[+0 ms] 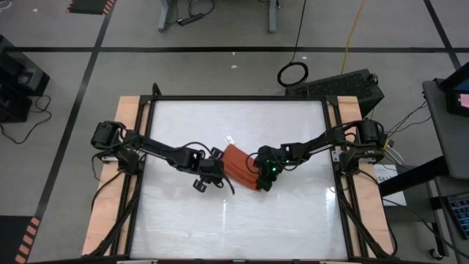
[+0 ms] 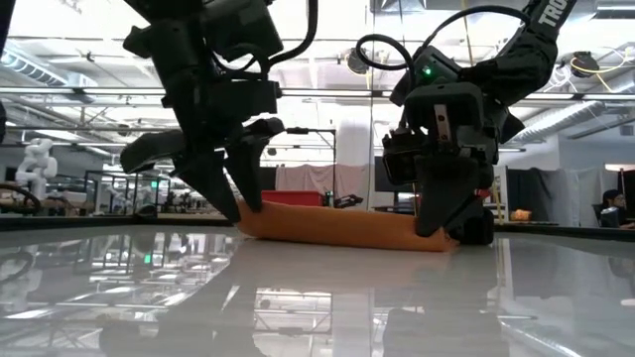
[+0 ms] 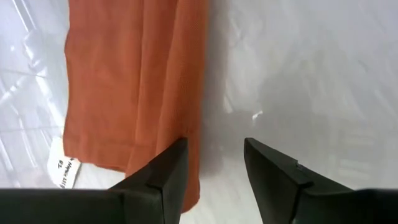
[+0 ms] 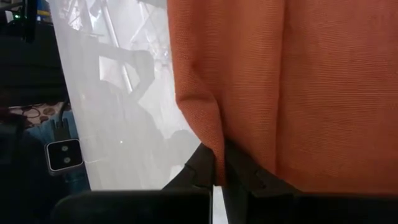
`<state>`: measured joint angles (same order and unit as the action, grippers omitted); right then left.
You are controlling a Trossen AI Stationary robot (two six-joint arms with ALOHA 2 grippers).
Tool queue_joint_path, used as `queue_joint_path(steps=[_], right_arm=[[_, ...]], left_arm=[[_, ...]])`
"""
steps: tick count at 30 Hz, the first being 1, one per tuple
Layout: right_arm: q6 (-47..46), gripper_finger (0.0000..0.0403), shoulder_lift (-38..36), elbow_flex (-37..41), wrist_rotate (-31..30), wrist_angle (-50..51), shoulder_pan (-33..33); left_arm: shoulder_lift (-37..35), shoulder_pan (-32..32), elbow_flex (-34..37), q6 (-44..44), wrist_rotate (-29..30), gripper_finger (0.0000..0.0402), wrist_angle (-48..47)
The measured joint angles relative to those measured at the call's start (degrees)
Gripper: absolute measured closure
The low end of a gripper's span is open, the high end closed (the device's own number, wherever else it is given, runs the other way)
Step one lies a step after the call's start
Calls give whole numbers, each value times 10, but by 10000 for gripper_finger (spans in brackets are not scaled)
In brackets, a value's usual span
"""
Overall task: Roll towel
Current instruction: Roll the orange towel
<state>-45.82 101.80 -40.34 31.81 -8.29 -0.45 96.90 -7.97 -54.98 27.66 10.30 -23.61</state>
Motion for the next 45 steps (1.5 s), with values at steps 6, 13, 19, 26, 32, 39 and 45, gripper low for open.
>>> queue_joint_path(steps=[6,13,19,26,32,39,45], right_arm=[[0,399,-3,0,11,-5,0],[-3,399,-34,3,47,3,4],[6,387,-48,2,78,-1,14],[33,315,-109,1,56,8,18],[85,271,-160,0,-3,88,21],[184,271,-163,-1,-59,97,70],[283,270,-163,-2,-193,42,150]], left_arm=[[0,8,0,30,2,238,16],[0,24,0,49,-8,238,50],[0,24,0,84,-21,238,92],[0,22,0,63,-29,238,93],[-1,2,-1,58,-30,238,94],[-2,3,-2,78,-21,238,87],[-2,36,-2,127,-48,238,53]])
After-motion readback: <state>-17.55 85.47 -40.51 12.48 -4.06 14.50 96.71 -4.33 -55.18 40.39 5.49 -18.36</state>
